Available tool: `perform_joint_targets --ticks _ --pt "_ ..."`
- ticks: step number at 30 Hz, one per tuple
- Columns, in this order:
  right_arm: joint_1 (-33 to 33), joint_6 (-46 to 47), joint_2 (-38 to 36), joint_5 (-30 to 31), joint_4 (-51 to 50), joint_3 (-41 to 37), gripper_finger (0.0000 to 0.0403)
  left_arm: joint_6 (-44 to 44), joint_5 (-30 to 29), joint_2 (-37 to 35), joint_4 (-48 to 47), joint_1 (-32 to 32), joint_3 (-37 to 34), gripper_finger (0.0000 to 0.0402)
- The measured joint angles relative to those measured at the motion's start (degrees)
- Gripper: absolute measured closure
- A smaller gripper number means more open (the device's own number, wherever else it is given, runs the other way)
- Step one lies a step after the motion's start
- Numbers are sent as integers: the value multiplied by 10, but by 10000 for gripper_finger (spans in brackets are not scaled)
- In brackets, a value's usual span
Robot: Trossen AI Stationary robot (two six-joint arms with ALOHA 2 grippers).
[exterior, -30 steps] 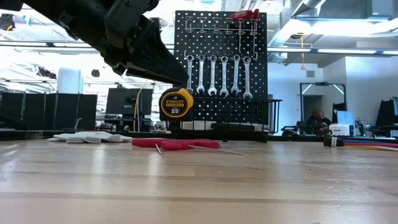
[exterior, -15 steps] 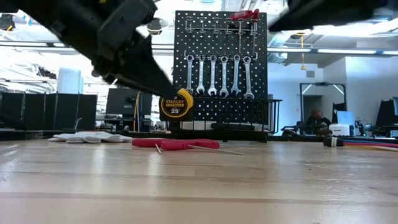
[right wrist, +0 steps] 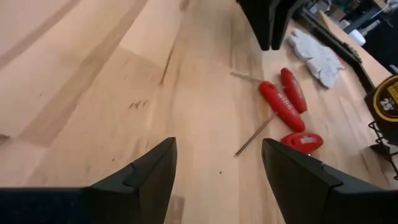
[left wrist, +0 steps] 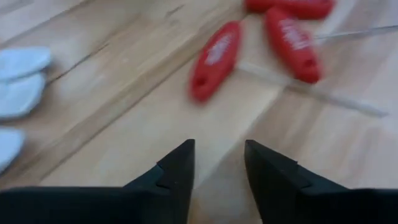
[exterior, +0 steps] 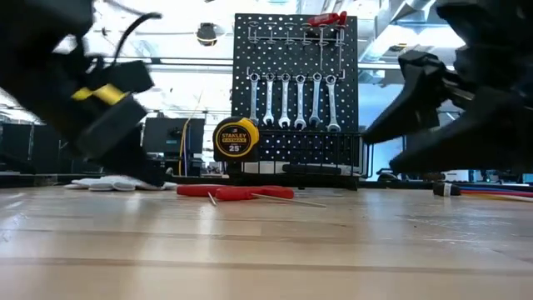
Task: Hang tools onto peg board
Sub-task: Hang the red allen wrench on the peg board
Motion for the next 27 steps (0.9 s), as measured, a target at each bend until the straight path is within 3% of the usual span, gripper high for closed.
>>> perform_joint_targets --ticks 4,11,15,22,27 --pt "-3 0 -11 4 -15 4 159 23 -44 0 132 -7 -90 223" --pt "-20 0 -18 8 -42 5 159 245 -54 0 337 34 -163 197" --pt "-42 -3 -19 8 -56 5 159 387 -6 0 395 86 -164 197" --pt "-74 -26 -19 2 -53 5 159 512 157 -1 468 161 -163 197" --pt "-92 -45 -19 0 -46 5 159 584 203 5 495 176 -154 197"
